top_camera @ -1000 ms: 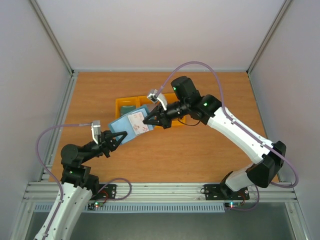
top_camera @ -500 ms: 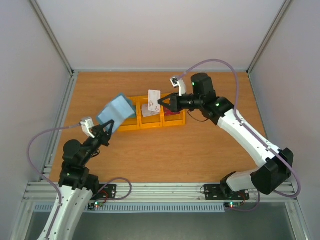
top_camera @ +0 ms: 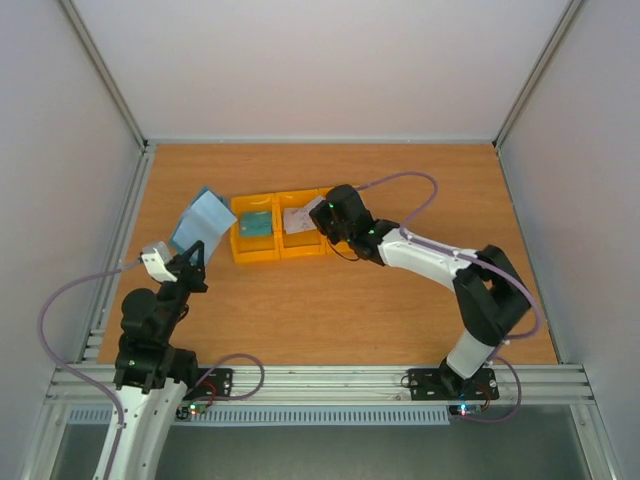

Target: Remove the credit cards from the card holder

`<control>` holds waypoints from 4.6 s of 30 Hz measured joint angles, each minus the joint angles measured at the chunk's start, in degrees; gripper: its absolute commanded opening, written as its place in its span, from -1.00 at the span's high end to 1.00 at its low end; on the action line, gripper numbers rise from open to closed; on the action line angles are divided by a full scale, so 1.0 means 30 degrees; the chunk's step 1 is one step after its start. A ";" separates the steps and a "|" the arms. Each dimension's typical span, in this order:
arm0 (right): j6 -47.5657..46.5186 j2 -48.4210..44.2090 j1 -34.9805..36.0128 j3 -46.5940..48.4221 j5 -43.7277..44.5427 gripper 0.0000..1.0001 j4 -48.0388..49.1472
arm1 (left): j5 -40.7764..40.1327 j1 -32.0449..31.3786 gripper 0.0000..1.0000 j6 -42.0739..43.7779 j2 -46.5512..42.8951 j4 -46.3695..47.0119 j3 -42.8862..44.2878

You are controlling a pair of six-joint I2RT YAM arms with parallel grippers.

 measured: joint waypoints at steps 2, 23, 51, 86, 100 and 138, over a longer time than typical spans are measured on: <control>0.1588 0.1166 0.0255 0.0889 0.0736 0.98 0.0044 | 0.0015 0.0000 1.00 0.0073 -0.0270 0.0007 0.0000; 0.7388 0.7140 0.1341 0.5595 0.3344 0.79 -0.2820 | 0.0393 0.0000 0.99 0.0189 -0.1202 0.0168 0.0000; -0.8182 0.1967 0.1246 0.5887 -0.2506 -0.54 0.1195 | 0.3781 0.0000 0.99 -0.0546 -0.0641 0.2900 -0.0678; -2.9871 0.1107 0.2382 1.5358 -1.5409 0.98 -1.8506 | 1.2648 -0.1217 -0.36 -0.3548 0.1370 0.9304 -0.1188; -2.4939 -0.3650 0.1858 0.9114 -1.3092 0.98 -2.1070 | 0.9034 -0.1217 -0.74 -0.2288 0.0998 0.6870 -0.1202; -2.1413 -0.9814 -0.8284 0.2280 -0.5377 -0.97 -2.0196 | 0.5085 0.0969 -0.99 -0.0284 0.2113 0.4386 -0.1195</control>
